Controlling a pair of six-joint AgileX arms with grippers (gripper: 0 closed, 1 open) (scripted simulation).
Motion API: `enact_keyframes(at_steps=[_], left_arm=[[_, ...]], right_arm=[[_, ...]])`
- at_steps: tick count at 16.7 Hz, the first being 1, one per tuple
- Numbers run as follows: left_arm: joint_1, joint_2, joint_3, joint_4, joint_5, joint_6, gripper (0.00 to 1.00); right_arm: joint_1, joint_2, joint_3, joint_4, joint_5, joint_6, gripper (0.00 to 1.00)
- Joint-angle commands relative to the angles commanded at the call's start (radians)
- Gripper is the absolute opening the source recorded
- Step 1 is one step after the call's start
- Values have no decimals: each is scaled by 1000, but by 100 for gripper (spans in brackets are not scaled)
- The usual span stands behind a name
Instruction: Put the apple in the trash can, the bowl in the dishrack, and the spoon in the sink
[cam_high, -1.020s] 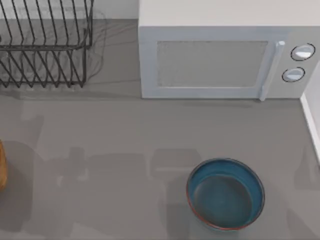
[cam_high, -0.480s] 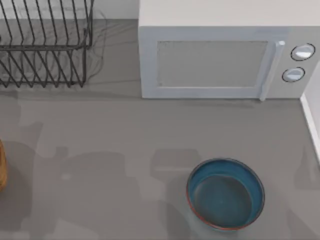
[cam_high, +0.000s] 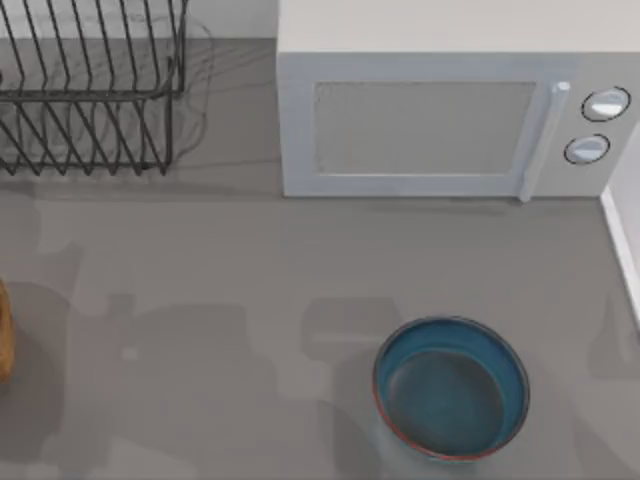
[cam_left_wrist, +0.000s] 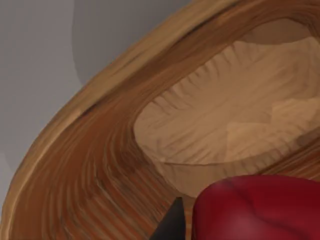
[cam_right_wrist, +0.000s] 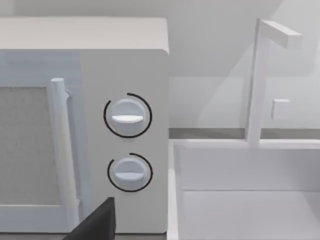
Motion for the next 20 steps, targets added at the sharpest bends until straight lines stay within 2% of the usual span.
enact_keyframes(at_steps=[4,5,15,20], left_arm=[[0,0,0,0,0,0,98],[0,0,0,0,0,0,100],[-2,-9,-5,5,0,-10,100],[-26,-176,-124,113,-1,-200,100]], right_arm=[[0,0,0,0,0,0,100],[0,0,0,0,0,0,100],[0,0,0,0,0,0,100],[0,0,0,0,0,0,100]])
